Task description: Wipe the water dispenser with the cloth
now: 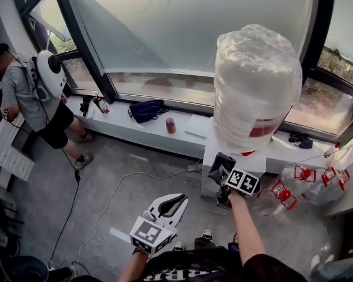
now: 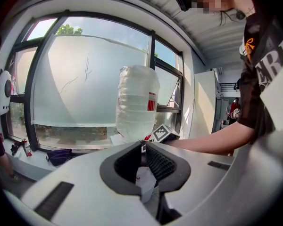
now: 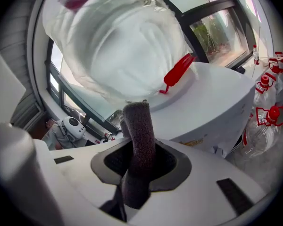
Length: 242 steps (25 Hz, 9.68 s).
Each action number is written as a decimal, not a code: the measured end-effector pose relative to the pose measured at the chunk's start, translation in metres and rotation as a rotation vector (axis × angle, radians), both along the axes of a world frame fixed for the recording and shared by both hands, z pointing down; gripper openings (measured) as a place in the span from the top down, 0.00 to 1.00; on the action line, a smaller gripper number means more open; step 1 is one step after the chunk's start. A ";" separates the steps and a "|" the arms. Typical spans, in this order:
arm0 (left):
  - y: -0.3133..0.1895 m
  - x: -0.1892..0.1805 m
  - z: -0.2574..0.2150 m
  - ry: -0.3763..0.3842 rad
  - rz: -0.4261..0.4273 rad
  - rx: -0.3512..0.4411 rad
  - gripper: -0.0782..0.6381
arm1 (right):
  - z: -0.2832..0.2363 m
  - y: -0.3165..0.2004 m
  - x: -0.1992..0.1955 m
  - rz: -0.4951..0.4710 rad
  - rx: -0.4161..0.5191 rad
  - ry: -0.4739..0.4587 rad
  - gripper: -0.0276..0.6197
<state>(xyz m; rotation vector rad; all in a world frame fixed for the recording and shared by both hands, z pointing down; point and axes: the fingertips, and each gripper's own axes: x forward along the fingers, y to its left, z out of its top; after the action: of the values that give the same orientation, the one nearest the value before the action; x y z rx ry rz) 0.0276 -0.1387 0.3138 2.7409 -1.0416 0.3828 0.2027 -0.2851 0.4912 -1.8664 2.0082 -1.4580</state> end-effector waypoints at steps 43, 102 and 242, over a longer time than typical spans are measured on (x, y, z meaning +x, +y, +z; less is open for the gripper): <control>-0.001 0.059 0.016 -0.001 0.190 0.008 0.83 | -0.014 0.089 0.057 -0.153 0.075 0.123 0.79; 0.025 0.056 0.141 0.003 0.400 -0.033 0.83 | 0.102 0.086 0.186 -0.023 -0.049 0.622 0.79; -0.017 -0.014 0.369 0.013 0.182 -0.090 0.83 | 0.400 0.090 0.049 -0.381 -0.138 0.785 0.79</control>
<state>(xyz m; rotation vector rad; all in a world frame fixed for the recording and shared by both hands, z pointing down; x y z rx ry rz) 0.0135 -0.1560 0.6829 2.7613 -0.7543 0.4271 0.2521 -0.1948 0.8913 -2.4990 2.7771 -1.0045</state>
